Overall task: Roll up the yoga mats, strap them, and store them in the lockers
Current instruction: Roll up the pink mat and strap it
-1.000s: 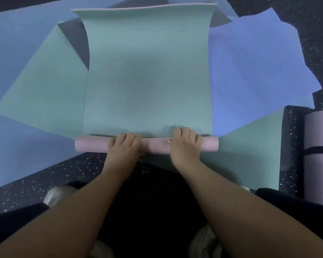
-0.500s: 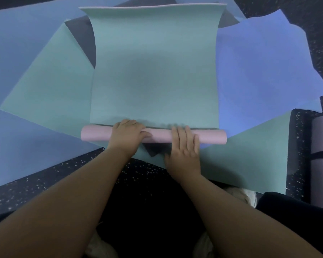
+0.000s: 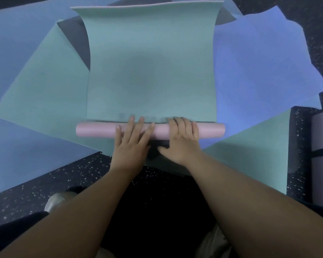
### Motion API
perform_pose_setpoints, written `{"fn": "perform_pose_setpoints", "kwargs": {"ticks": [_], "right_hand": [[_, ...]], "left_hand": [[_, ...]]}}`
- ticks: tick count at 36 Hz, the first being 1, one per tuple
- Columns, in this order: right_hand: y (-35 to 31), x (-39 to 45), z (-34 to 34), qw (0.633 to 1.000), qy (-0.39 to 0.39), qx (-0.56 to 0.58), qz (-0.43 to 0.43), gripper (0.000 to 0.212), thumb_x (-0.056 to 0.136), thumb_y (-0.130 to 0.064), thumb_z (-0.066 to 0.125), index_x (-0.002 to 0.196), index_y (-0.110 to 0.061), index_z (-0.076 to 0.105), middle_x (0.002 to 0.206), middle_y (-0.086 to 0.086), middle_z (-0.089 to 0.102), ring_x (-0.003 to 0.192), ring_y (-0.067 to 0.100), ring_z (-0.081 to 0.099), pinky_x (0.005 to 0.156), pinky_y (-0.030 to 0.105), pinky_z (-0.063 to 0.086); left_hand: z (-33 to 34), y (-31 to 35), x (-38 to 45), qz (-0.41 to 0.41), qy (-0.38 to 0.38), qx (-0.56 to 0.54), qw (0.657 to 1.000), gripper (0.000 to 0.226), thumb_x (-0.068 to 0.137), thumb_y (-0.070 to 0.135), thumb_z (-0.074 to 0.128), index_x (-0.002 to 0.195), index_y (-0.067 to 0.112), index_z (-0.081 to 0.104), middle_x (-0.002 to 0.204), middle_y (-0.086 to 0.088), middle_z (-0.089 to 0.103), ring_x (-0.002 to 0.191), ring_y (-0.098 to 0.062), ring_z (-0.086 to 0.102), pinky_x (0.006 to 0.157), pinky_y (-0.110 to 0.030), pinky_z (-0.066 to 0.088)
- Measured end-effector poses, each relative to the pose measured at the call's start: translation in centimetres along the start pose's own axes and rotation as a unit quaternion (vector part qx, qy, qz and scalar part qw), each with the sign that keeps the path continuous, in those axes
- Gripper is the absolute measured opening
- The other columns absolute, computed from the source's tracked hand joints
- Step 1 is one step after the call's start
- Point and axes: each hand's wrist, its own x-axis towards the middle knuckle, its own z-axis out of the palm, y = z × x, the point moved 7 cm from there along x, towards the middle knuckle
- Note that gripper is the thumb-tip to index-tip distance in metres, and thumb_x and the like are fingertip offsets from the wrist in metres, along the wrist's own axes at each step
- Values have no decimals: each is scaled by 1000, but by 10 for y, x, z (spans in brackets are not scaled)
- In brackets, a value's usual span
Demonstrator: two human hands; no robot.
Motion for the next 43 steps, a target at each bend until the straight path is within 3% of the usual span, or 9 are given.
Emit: {"fn": "perform_pose_setpoints", "kwargs": {"ticks": [2, 7, 15, 21, 28, 32, 36, 39, 43], "right_hand": [[0, 1, 0, 1000, -1, -1, -1, 96, 83, -57, 56, 153, -19, 3, 157, 3, 6, 146, 24, -3, 117, 42, -14], [1, 8, -3, 1000, -2, -8, -5, 95, 81, -56, 59, 152, -20, 8, 154, 3, 11, 144, 25, 2, 117, 41, -12], [0, 20, -17, 1000, 2, -30, -3, 82, 83, -44, 60, 150, -25, 17, 151, 4, 20, 141, 27, 15, 118, 40, -4], [1, -1, -18, 977, 208, 48, 0, 65, 63, -15, 59, 128, -6, 56, 128, 15, 56, 122, 36, 49, 109, 47, 23], [-1, -18, 1, 976, 219, -14, 6, 87, 60, -14, 73, 141, -9, 41, 143, 13, 50, 135, 32, 44, 108, 50, 27], [-2, -10, -1, 980, 191, -12, 44, 99, 57, -31, 81, 142, -12, 34, 145, 11, 49, 136, 29, 40, 108, 55, 34], [-3, 2, 1, 987, 146, 5, 62, 105, 57, -46, 80, 145, -9, 35, 148, 13, 43, 140, 33, 32, 109, 61, 24], [-2, 9, -1, 994, 88, 23, 53, 98, 84, -52, 61, 156, -12, 9, 163, 6, 6, 150, 30, -3, 115, 54, -8], [0, 15, -5, 997, 30, 31, 60, 94, 89, -58, 46, 155, -19, -8, 161, -3, -14, 146, 22, -23, 112, 49, -21]], "left_hand": [[3, 2, -1, -24, -13, 15, 1000, 75, 84, 37, 67, 147, 20, 30, 152, -18, 33, 142, -37, 20, 112, -57, 8], [6, 3, 7, -66, -73, 11, 995, 72, 85, 55, 32, 147, 19, 29, 153, -20, 31, 142, -39, 19, 111, -58, 7], [-4, 1, 27, -57, -101, 13, 993, 82, 91, 56, 46, 155, 25, 5, 162, -13, 2, 148, -35, -4, 116, -55, -3], [-3, -6, 45, -55, -151, 25, 987, 83, 93, 62, 38, 153, 30, -9, 162, -11, -9, 148, -33, -10, 116, -52, -3], [-2, -15, 63, -49, -191, 14, 980, 80, 92, 66, 32, 152, 35, -10, 162, -10, -8, 148, -30, -11, 117, -50, -3], [-4, -19, 70, -40, -206, 0, 978, 80, 89, 71, 30, 152, 37, -6, 162, -8, -9, 148, -28, -12, 118, -49, -3], [-9, -19, 77, -31, -194, -3, 980, 83, 86, 75, 26, 153, 36, -2, 162, -6, -7, 149, -27, -10, 117, -51, -2], [-12, -17, 78, -35, -155, 19, 987, 88, 83, 75, 24, 155, 29, 5, 162, -9, 0, 149, -30, -3, 116, -54, 1], [-14, -8, 66, -6, -50, -10, 999, 75, 86, 60, 33, 142, 12, 46, 144, -21, 45, 133, -43, 41, 105, -66, 27]]}}
